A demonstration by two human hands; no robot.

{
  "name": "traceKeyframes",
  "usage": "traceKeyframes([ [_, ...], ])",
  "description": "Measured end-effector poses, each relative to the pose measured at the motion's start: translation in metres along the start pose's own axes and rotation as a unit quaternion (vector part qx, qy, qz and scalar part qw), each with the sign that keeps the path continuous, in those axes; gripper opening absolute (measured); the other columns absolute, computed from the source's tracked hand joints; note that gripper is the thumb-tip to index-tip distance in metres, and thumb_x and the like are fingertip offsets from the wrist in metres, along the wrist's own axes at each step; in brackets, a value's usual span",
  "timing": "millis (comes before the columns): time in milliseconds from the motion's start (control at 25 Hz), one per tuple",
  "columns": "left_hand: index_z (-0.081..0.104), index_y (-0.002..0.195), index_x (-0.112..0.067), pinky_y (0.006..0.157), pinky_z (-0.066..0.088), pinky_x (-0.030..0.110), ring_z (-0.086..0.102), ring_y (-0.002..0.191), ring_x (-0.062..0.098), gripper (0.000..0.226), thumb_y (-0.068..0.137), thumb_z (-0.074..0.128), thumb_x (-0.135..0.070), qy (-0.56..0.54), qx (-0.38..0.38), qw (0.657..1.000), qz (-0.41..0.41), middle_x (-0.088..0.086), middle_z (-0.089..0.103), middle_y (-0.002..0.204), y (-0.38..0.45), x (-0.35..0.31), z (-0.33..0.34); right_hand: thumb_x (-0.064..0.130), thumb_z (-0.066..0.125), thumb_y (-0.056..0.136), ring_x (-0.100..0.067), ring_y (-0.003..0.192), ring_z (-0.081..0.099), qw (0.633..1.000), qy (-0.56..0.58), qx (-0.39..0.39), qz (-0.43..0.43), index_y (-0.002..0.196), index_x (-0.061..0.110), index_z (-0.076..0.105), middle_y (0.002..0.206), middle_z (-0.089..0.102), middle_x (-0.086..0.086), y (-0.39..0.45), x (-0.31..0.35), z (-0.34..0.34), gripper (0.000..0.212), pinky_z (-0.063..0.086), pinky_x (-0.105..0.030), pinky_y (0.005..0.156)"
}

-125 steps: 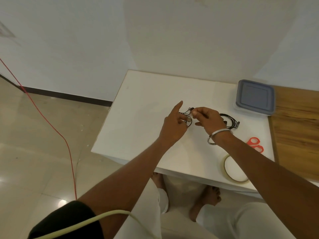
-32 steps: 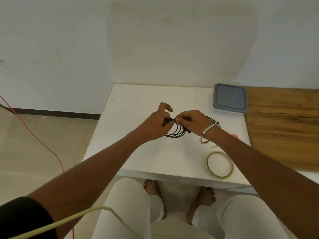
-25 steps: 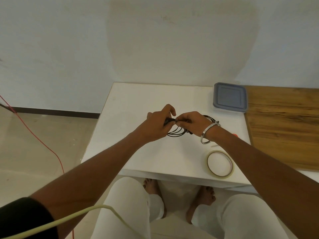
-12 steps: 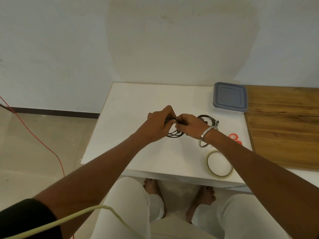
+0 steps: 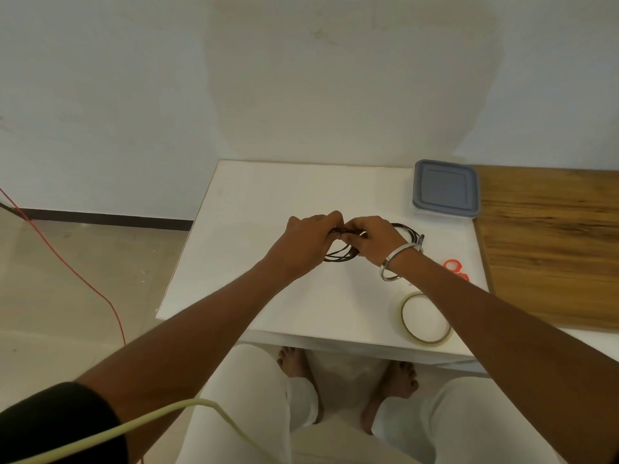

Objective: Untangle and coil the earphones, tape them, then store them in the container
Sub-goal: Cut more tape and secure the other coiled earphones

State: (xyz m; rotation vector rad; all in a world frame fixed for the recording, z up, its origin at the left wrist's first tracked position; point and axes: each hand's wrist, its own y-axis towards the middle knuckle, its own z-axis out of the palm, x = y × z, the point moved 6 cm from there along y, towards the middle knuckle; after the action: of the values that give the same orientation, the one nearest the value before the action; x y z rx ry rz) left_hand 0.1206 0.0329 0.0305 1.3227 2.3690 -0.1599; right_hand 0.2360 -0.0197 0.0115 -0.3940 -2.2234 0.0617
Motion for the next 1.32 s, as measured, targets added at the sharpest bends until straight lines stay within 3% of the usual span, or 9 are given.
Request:
traceKeyframes([
  [200,0.054,0.095,-0.012,0.076,0.034,0.033,0.049,0.072,0.021,0.014,0.1,0.041,-0.015,-0.026,0.018,0.999,-0.017,-0.001,0.061,0.081,0.0,0.0,0.004,0.02,0.05,0.095,-0.016,0.073,0.055,0.997,-0.071,0.012,-0.017,0.1,0.01,0.068,0.083,0.065,-0.004,-0.004,-0.001,0.004,0.021,0.036,-0.02,0.059],
  [400,0.055,0.087,-0.01,0.069,0.033,0.031,0.045,0.064,0.024,0.013,0.091,0.044,-0.003,-0.084,0.005,0.996,-0.034,-0.009,0.048,0.062,-0.002,-0.005,0.004,0.018,0.048,0.094,-0.016,0.073,0.053,0.994,-0.109,-0.002,-0.028,0.092,0.011,0.07,0.087,0.067,-0.007,-0.005,-0.002,0.005,0.023,0.034,-0.025,0.064],
  [600,0.053,0.082,-0.009,0.068,0.03,0.031,0.04,0.058,0.021,0.015,0.087,0.044,0.002,-0.106,0.004,0.992,-0.061,-0.009,0.044,0.056,-0.001,-0.005,0.011,0.019,0.052,0.093,-0.012,0.068,0.05,0.995,-0.097,-0.005,-0.015,0.091,0.012,0.072,0.075,0.059,0.002,-0.004,-0.009,0.006,0.021,0.028,-0.008,0.054],
  [760,0.058,0.095,-0.006,0.065,0.046,0.034,0.058,0.068,0.028,0.005,0.092,0.054,-0.007,-0.187,-0.003,0.973,-0.135,0.011,0.067,0.078,-0.001,0.003,0.023,0.023,0.054,0.092,-0.017,0.074,0.058,0.996,-0.084,0.013,0.024,0.1,0.011,0.071,0.086,0.07,-0.008,-0.001,-0.018,0.006,0.022,0.038,-0.018,0.057],
  [880,0.063,0.098,-0.005,0.056,0.039,0.014,0.056,0.071,0.022,0.013,0.091,0.064,-0.016,-0.232,-0.01,0.954,-0.189,0.016,0.067,0.088,-0.004,0.013,0.036,0.026,0.06,0.089,-0.014,0.081,0.056,0.995,-0.096,0.023,0.03,0.104,0.01,0.07,0.096,0.068,-0.007,-0.001,-0.025,0.006,0.024,0.037,-0.019,0.065],
  [1000,0.062,0.098,-0.007,0.056,0.039,0.017,0.052,0.067,0.018,0.017,0.091,0.065,-0.022,-0.244,0.007,0.945,-0.219,0.016,0.066,0.088,-0.007,0.019,0.049,0.023,0.059,0.089,-0.02,0.085,0.063,0.996,-0.074,0.029,0.05,0.104,0.01,0.068,0.096,0.067,-0.007,-0.003,-0.032,0.011,0.022,0.046,-0.026,0.071],
  [1160,0.062,0.099,-0.005,0.059,0.036,0.013,0.052,0.076,0.015,0.017,0.091,0.064,-0.021,-0.214,0.011,0.951,-0.223,0.011,0.065,0.094,-0.007,0.023,0.062,0.016,0.051,0.092,-0.021,0.066,0.068,0.993,-0.072,0.04,0.079,0.106,0.009,0.063,0.082,0.07,-0.012,-0.004,-0.043,0.026,0.02,0.056,-0.028,0.064],
  [1240,0.062,0.098,-0.005,0.065,0.036,0.018,0.054,0.082,0.017,0.017,0.091,0.063,-0.02,-0.18,0.017,0.959,-0.22,0.01,0.064,0.097,-0.007,0.023,0.068,0.016,0.05,0.093,-0.015,0.055,0.065,0.991,-0.062,0.043,0.107,0.107,0.01,0.059,0.075,0.07,-0.01,-0.006,-0.053,0.032,0.018,0.056,-0.026,0.06],
  [1320,0.062,0.101,-0.007,0.075,0.04,0.026,0.055,0.094,0.022,0.018,0.091,0.061,-0.022,-0.121,0.029,0.97,-0.211,0.009,0.06,0.102,-0.007,0.021,0.077,0.018,0.052,0.093,-0.018,0.059,0.066,0.99,-0.076,0.048,0.112,0.108,0.009,0.058,0.079,0.07,-0.011,-0.007,-0.059,0.034,0.019,0.058,-0.031,0.066],
])
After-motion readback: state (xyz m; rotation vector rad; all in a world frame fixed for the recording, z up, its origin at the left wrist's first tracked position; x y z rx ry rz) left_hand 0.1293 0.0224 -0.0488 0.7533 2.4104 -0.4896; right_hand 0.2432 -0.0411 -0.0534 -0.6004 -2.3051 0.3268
